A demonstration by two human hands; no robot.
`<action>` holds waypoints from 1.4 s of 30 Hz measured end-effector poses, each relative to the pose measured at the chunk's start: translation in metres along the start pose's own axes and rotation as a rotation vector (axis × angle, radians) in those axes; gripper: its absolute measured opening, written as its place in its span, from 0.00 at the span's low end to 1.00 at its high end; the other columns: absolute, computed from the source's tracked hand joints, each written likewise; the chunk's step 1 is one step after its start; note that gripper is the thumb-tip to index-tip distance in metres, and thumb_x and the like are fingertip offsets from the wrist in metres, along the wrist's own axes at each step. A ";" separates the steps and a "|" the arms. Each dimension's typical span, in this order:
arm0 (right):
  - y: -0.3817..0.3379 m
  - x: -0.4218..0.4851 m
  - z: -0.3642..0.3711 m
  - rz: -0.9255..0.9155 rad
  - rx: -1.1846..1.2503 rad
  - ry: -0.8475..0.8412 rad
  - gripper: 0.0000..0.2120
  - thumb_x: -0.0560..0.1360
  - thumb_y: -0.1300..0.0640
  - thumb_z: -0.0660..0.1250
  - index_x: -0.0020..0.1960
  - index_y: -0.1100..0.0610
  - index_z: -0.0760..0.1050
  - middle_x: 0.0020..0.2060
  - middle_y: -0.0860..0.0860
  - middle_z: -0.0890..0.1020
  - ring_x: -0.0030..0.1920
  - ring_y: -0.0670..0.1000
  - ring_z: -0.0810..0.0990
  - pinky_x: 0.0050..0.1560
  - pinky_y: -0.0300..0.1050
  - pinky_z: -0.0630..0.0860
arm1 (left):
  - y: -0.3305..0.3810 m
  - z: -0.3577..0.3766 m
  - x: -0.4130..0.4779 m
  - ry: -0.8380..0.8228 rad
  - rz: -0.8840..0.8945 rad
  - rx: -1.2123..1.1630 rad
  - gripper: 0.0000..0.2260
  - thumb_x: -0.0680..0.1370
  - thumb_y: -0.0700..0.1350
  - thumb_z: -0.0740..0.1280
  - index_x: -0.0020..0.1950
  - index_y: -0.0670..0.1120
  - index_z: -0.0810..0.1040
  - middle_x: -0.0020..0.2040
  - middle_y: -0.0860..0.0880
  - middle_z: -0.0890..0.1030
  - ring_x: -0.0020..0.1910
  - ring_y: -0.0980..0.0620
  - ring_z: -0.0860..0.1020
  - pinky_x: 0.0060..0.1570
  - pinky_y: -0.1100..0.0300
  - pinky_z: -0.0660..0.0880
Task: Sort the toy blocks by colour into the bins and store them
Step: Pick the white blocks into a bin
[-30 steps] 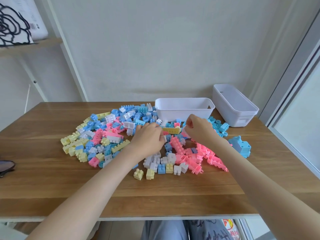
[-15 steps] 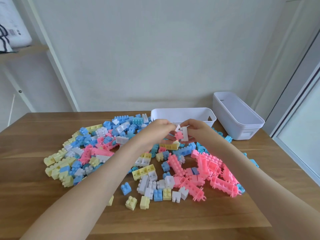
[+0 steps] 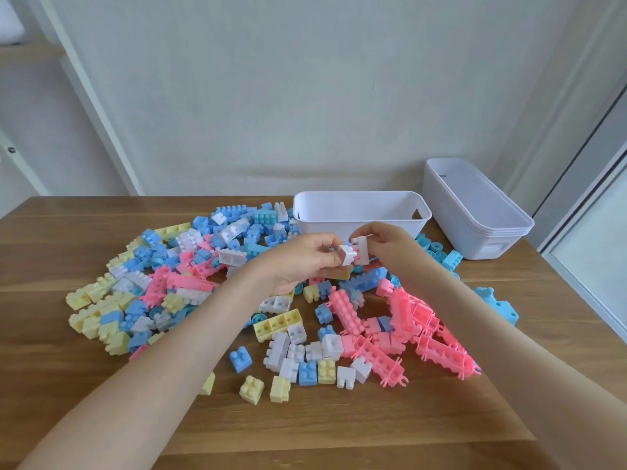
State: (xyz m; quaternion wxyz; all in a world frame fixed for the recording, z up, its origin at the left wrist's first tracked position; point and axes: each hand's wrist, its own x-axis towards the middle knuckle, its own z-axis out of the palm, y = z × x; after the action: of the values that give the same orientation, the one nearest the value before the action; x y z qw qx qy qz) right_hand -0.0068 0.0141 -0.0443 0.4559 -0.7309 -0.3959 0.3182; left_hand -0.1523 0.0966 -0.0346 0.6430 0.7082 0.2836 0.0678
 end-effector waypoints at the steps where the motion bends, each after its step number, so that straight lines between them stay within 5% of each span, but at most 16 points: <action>1: -0.001 0.000 0.000 0.002 -0.013 0.001 0.11 0.78 0.68 0.58 0.48 0.57 0.76 0.42 0.52 0.81 0.40 0.50 0.81 0.33 0.35 0.79 | -0.001 -0.001 0.000 0.016 0.011 0.026 0.05 0.78 0.36 0.64 0.47 0.44 0.78 0.53 0.42 0.80 0.54 0.46 0.80 0.62 0.53 0.74; 10: -0.010 -0.002 -0.006 0.019 0.151 0.034 0.10 0.78 0.69 0.57 0.48 0.59 0.75 0.39 0.54 0.80 0.35 0.50 0.82 0.31 0.37 0.80 | -0.001 -0.009 -0.003 0.101 -0.006 0.046 0.05 0.79 0.36 0.63 0.48 0.43 0.78 0.47 0.46 0.81 0.47 0.52 0.80 0.57 0.58 0.76; 14: -0.015 0.001 -0.013 0.010 0.216 0.051 0.10 0.78 0.68 0.57 0.48 0.57 0.76 0.42 0.57 0.82 0.34 0.53 0.84 0.34 0.44 0.82 | 0.003 -0.012 -0.005 0.231 -0.021 0.295 0.04 0.80 0.44 0.63 0.49 0.47 0.77 0.42 0.51 0.78 0.40 0.56 0.76 0.42 0.63 0.73; 19: -0.022 0.018 -0.018 0.000 0.128 0.145 0.10 0.78 0.65 0.56 0.51 0.57 0.74 0.42 0.58 0.80 0.28 0.52 0.82 0.30 0.44 0.79 | 0.017 -0.016 0.009 0.414 0.055 0.361 0.06 0.80 0.45 0.63 0.49 0.44 0.77 0.38 0.51 0.78 0.36 0.56 0.75 0.36 0.65 0.72; 25: -0.029 0.035 -0.021 0.158 0.457 0.208 0.10 0.79 0.68 0.52 0.56 0.63 0.70 0.39 0.61 0.78 0.26 0.53 0.80 0.28 0.42 0.79 | 0.037 -0.017 0.038 0.456 0.029 0.126 0.04 0.79 0.38 0.63 0.47 0.41 0.78 0.37 0.46 0.78 0.35 0.52 0.78 0.49 0.57 0.79; 28: -0.028 0.039 -0.024 0.158 0.488 0.185 0.11 0.80 0.66 0.53 0.59 0.65 0.70 0.40 0.61 0.78 0.28 0.54 0.81 0.32 0.42 0.81 | 0.039 -0.025 0.052 0.525 0.005 0.227 0.10 0.78 0.38 0.63 0.37 0.44 0.74 0.39 0.42 0.79 0.38 0.48 0.78 0.52 0.53 0.78; 31: -0.026 0.039 -0.027 0.166 0.468 0.168 0.12 0.80 0.64 0.55 0.63 0.64 0.68 0.45 0.61 0.78 0.33 0.57 0.81 0.34 0.43 0.82 | 0.037 -0.032 0.061 0.578 -0.009 0.350 0.07 0.77 0.40 0.64 0.39 0.43 0.76 0.39 0.41 0.80 0.39 0.46 0.78 0.52 0.51 0.78; 35: -0.023 0.034 -0.029 0.157 0.277 0.125 0.14 0.79 0.62 0.58 0.64 0.59 0.69 0.49 0.58 0.79 0.36 0.56 0.82 0.37 0.47 0.82 | 0.039 -0.029 0.064 0.550 -0.022 0.494 0.06 0.77 0.42 0.63 0.48 0.44 0.79 0.45 0.41 0.81 0.44 0.44 0.79 0.48 0.57 0.76; 39: -0.018 0.015 -0.033 -0.125 0.005 0.067 0.14 0.78 0.62 0.59 0.62 0.54 0.71 0.49 0.54 0.80 0.38 0.50 0.81 0.41 0.44 0.81 | 0.037 -0.022 0.048 0.477 0.177 0.625 0.17 0.80 0.37 0.57 0.66 0.51 0.73 0.66 0.48 0.73 0.61 0.50 0.73 0.49 0.62 0.70; 42: -0.015 -0.007 -0.038 -0.334 -0.403 -0.156 0.11 0.78 0.60 0.59 0.56 0.49 0.74 0.44 0.48 0.82 0.42 0.45 0.79 0.47 0.36 0.75 | 0.024 -0.018 0.027 0.484 0.282 0.658 0.18 0.81 0.34 0.55 0.62 0.52 0.76 0.66 0.49 0.72 0.61 0.53 0.72 0.51 0.63 0.67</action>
State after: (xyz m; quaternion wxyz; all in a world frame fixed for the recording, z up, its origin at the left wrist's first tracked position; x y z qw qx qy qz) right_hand 0.0170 -0.0035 -0.0157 0.3154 -0.7048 -0.6002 0.2088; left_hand -0.1304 0.1254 -0.0165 0.2822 0.8709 0.3335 0.2251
